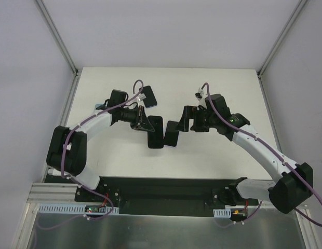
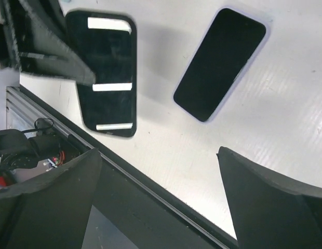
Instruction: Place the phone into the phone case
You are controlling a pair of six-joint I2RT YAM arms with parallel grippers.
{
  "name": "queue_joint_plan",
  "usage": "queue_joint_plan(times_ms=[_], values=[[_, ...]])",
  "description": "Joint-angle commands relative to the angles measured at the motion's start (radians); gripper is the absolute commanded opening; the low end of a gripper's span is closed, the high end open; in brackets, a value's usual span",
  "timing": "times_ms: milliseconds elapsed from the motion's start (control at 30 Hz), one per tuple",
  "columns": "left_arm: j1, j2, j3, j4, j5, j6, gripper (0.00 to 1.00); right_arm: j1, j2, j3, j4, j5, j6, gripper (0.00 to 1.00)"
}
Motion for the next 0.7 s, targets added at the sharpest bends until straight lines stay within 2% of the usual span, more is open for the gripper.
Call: queue_joint_plan(times_ms=[0, 300, 467, 533, 600, 667], values=[[0.015, 0.155, 0.204, -0.258, -0.044, 0.22, 0.0, -0.003, -0.055, -0.017, -0.065, 0.081, 0.014, 0.96], [0.023, 0.402, 0.401, -0.372, -0.071, 0.31, 0.0, -0.013, -0.11, -0.072, -0.066, 0.054, -0.017, 0.96], [0.021, 0.484, 0.421, -0.379, -0.021, 0.315, 0.0, -0.016, -0.106, -0.077, -0.054, 0.034, -0.026, 0.96], [0.023, 0.493, 0.419, -0.379, -0.042, 0.318, 0.01, -0.017, -0.103, -0.077, -0.053, 0.038, -0.029, 0.96], [0.024, 0.493, 0.418, -0.382, -0.106, 0.318, 0.08, -0.017, -0.101, -0.077, -0.053, 0.038, -0.032, 0.96], [0.027, 0.496, 0.421, -0.384, -0.133, 0.31, 0.19, -0.017, -0.1, -0.074, -0.053, 0.031, -0.032, 0.96]])
